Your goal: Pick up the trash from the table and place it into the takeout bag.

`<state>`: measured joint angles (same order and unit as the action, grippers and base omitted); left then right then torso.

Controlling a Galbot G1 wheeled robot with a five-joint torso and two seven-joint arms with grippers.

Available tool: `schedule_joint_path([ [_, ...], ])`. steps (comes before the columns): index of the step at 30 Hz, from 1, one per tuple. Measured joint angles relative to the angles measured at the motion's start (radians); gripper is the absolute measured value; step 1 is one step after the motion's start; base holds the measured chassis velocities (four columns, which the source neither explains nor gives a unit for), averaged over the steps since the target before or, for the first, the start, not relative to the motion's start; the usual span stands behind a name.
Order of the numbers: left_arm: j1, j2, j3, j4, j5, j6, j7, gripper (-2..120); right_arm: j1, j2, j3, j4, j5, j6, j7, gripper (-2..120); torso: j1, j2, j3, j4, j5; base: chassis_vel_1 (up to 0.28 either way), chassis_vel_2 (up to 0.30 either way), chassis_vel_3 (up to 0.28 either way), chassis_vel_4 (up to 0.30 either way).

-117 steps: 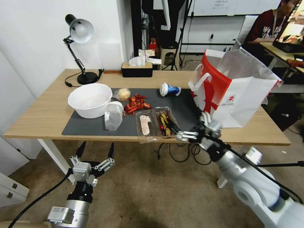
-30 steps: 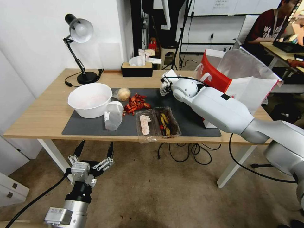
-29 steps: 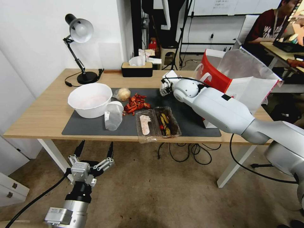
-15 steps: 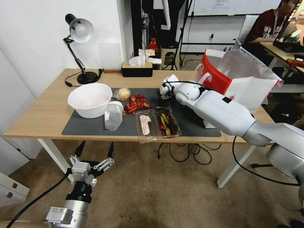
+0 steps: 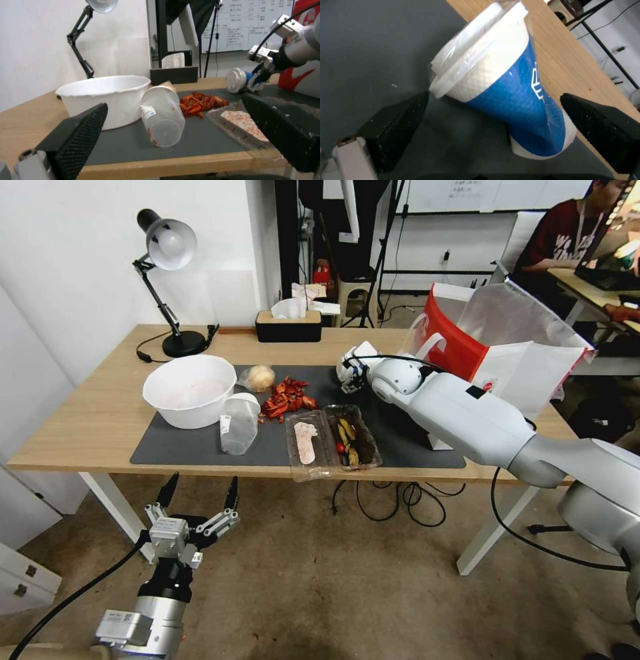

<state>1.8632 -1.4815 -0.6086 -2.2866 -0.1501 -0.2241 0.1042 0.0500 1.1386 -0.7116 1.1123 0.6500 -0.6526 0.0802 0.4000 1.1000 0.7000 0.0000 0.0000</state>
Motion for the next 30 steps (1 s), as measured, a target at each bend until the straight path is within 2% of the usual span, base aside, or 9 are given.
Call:
schedule_joint_path([
  [30,-0.008,0.013,0.0,-0.001,-0.016,0.001,-0.002,100,0.0,0.019,0.002,-0.07,0.001,0.039,-0.029,100,0.0,0.0,0.0,0.0,0.0,0.0,0.0,0.0,0.0],
])
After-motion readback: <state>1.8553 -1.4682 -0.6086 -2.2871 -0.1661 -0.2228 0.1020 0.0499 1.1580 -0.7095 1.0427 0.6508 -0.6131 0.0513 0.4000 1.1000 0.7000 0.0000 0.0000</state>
